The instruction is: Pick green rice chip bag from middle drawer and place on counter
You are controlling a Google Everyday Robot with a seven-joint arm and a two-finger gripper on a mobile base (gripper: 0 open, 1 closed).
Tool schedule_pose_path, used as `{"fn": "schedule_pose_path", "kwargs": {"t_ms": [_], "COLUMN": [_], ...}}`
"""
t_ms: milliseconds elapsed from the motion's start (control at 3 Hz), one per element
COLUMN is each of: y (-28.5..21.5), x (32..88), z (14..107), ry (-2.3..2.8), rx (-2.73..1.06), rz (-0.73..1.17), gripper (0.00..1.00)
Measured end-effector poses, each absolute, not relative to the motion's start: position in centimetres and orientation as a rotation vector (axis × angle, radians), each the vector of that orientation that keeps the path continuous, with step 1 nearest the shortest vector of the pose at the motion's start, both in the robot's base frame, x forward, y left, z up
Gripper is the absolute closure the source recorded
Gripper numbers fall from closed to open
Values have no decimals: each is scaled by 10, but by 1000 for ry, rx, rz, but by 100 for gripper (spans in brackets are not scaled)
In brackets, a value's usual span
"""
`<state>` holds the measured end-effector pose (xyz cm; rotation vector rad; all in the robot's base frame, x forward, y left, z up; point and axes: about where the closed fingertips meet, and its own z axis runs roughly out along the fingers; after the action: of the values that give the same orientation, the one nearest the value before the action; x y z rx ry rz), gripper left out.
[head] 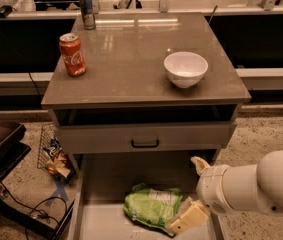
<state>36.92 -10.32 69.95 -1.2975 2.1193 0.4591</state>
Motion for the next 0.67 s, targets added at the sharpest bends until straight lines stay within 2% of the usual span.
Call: {"fn": "schedule_pose_path", "kwargs": {"t_ms": [667], "y": [-41], "x": [359], "z": [604], "ry": [2113], "rx": [-1415], "rz": [508], "gripper": [0]}}
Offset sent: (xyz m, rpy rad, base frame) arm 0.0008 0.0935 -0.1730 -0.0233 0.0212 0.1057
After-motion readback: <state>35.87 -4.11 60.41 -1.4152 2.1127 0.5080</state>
